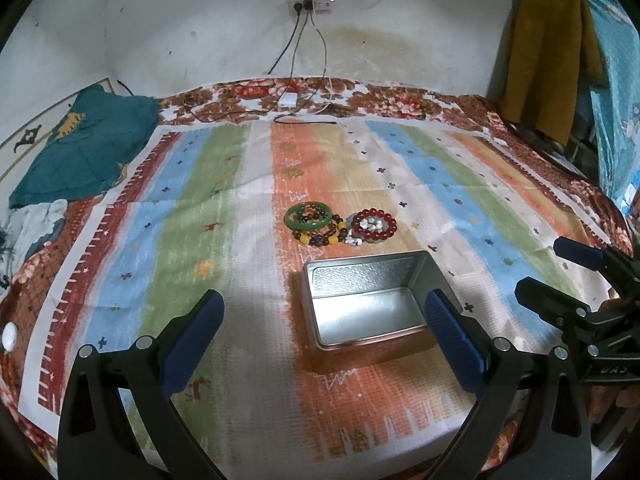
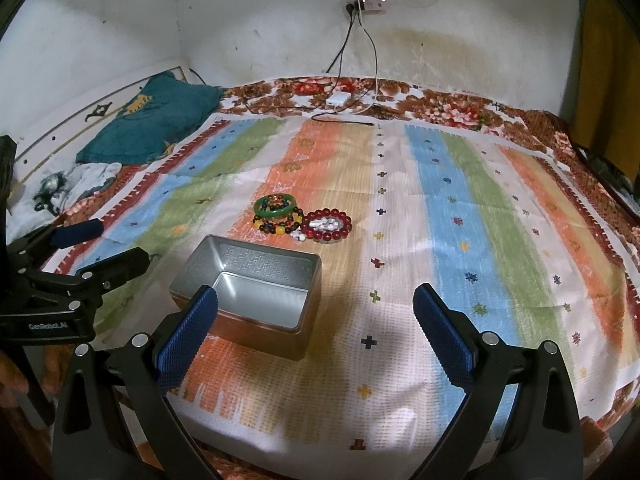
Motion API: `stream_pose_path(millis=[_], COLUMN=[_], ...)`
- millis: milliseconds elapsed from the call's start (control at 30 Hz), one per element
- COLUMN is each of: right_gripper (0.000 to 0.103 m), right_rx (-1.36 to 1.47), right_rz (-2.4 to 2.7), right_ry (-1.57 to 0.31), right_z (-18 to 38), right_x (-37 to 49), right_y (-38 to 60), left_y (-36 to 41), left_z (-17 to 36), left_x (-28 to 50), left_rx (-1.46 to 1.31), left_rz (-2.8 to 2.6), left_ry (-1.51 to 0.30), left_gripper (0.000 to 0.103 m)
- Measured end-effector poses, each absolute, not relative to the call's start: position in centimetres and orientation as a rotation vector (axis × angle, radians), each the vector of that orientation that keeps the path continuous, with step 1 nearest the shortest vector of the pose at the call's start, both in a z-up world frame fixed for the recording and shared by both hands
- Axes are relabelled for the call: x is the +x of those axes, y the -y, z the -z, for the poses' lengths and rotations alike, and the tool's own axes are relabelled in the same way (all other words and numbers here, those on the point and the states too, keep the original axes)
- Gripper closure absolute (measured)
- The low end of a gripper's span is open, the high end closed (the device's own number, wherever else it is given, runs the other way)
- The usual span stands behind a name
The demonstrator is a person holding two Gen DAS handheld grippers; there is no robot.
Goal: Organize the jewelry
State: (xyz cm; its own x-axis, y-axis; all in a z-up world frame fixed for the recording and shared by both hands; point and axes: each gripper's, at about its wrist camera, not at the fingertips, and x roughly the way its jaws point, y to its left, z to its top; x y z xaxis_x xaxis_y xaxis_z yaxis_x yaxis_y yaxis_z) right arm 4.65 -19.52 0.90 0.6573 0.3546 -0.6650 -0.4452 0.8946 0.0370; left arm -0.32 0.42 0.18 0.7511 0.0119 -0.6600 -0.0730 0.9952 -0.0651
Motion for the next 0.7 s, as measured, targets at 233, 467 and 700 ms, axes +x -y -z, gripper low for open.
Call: stream_pose_path(millis=[233,467,700], right_gripper=[0.004,0.004,0.004], right_rx=[-0.141,-0.156,-0.149], right_rz=[-0.451,-0.456,-0.451], right_ry=[-0.735,-0.746,-0.76], right_z=[-0.8,-0.7,-0.8], right_x=[5.1,5.6,6.3], right_y=[19.2,18.7,18.6], left_y=[-0.8,-0.8,-1.1], left_z=[0.1,-0.1,0.1], left_x=[-0.6,0.2,0.6], left_rx=[-0.1,-0.098,-0.098], left_rz=[-0.059,-0.071,-0.066], left_ry=[-0.725,-0.744,-0.754], left_gripper=[0.005,0.005,0.005])
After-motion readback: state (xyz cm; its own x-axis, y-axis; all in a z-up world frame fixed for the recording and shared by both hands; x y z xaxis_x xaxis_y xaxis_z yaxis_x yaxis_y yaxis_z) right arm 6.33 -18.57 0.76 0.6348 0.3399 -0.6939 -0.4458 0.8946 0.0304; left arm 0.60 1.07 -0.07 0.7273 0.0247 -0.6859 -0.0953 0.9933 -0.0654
